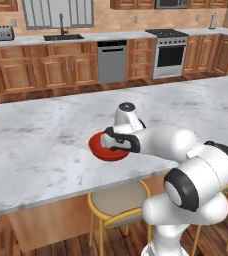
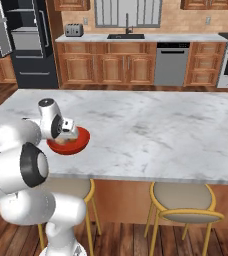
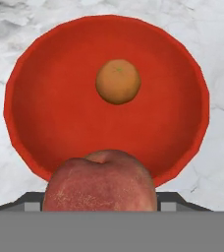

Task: Retrieve the tangerine and peach from the fridge and place them into the bowl on the dining table.

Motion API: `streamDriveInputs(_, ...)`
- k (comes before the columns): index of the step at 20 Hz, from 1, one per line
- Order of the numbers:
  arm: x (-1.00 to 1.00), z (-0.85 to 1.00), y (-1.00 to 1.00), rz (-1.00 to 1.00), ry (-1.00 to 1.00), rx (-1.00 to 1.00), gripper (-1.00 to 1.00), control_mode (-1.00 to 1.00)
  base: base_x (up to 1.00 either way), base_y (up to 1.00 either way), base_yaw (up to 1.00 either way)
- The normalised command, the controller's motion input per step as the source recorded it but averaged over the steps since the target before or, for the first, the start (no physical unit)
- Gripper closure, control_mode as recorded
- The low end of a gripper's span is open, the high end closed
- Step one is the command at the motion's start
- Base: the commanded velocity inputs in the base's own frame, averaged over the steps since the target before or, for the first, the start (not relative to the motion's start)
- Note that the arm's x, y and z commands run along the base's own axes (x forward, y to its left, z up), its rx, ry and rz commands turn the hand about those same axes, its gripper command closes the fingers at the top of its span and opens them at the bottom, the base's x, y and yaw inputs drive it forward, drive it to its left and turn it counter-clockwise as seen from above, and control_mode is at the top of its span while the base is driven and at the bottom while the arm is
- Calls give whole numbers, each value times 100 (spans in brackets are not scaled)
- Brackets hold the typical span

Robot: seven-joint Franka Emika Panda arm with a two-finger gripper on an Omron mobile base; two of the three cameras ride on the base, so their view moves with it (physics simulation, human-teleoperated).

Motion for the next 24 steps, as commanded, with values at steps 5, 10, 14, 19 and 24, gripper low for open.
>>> streamDriveInputs(5,25,-23,6,0,0,0,100,-100,0,0,0)
streamDriveInputs(10,20,-21,1,0,0,0,-100,-100,0,0,0)
streamDriveInputs(14,11,-4,0,-1,0,0,-100,-100,0,0,0)
streamDriveInputs(19,1,0,0,-2,-1,0,-100,-100,0,0,0)
streamDriveInputs(24,-1,2,0,-2,-4,0,-100,-100,0,0,0)
